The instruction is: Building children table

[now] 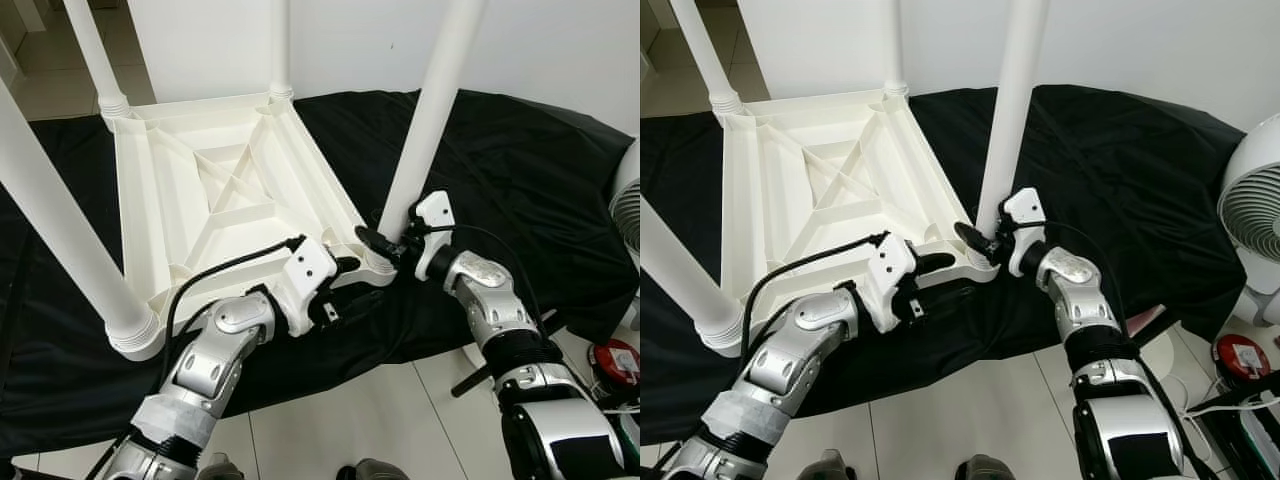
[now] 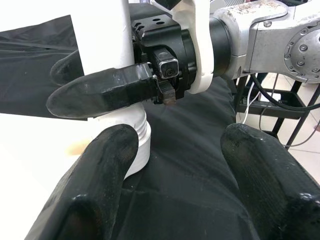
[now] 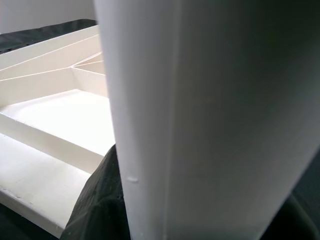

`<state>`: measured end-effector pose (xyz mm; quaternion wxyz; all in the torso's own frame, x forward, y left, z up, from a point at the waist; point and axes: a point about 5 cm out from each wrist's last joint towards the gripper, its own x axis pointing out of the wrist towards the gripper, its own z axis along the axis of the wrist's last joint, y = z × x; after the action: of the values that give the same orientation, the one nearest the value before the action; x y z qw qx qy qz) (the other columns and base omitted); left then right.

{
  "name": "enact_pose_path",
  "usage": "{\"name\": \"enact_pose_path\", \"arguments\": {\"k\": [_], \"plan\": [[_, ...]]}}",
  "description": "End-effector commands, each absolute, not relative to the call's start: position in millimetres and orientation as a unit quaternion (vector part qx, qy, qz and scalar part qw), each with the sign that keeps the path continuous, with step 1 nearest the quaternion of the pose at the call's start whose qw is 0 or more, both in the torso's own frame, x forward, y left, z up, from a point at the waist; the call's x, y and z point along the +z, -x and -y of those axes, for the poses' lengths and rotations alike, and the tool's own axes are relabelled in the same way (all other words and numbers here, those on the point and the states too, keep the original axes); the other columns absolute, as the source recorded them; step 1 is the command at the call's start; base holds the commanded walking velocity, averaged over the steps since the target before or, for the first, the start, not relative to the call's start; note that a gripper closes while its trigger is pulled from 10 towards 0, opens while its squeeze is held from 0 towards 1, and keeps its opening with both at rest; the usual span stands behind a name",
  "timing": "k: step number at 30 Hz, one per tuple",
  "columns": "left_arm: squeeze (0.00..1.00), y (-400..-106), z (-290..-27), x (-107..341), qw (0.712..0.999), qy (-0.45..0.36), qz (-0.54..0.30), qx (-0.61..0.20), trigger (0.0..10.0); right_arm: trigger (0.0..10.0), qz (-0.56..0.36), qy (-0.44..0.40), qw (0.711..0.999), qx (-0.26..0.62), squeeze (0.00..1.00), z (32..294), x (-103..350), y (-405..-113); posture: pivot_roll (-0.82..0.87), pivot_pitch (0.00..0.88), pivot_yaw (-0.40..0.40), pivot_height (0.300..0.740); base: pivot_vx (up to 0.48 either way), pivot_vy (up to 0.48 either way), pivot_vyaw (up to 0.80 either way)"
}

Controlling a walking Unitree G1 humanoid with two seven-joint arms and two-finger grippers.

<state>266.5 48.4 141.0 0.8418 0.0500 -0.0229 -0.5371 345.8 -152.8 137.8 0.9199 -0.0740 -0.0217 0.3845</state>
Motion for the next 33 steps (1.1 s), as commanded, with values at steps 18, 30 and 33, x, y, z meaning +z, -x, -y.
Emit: {"name": "enact_pose_path", "arguments": {"k": [18, 30, 33], "plan": [[0.00, -266, -43, 137, 0.840, -0.047, 0.018, -0.540, 10.0, 10.0, -0.033, 0.039, 0.976, 0.212, 0.00, 162, 121, -345, 0.02, 0.000, -0.050, 0.740, 0.000, 0.000, 0.00], [0.00, -262, -41, 135, 0.839, -0.041, 0.015, -0.542, 10.0, 10.0, -0.043, -0.011, 0.999, -0.018, 0.00, 145, 125, -322, 0.02, 0.000, -0.061, 0.740, 0.000, 0.000, 0.00], [0.00, -262, -41, 135, 0.840, -0.041, 0.014, -0.541, 10.0, 10.0, -0.029, -0.010, 0.997, -0.069, 0.00, 140, 131, -314, 0.02, 0.000, -0.062, 0.740, 0.000, 0.000, 0.00]]}}
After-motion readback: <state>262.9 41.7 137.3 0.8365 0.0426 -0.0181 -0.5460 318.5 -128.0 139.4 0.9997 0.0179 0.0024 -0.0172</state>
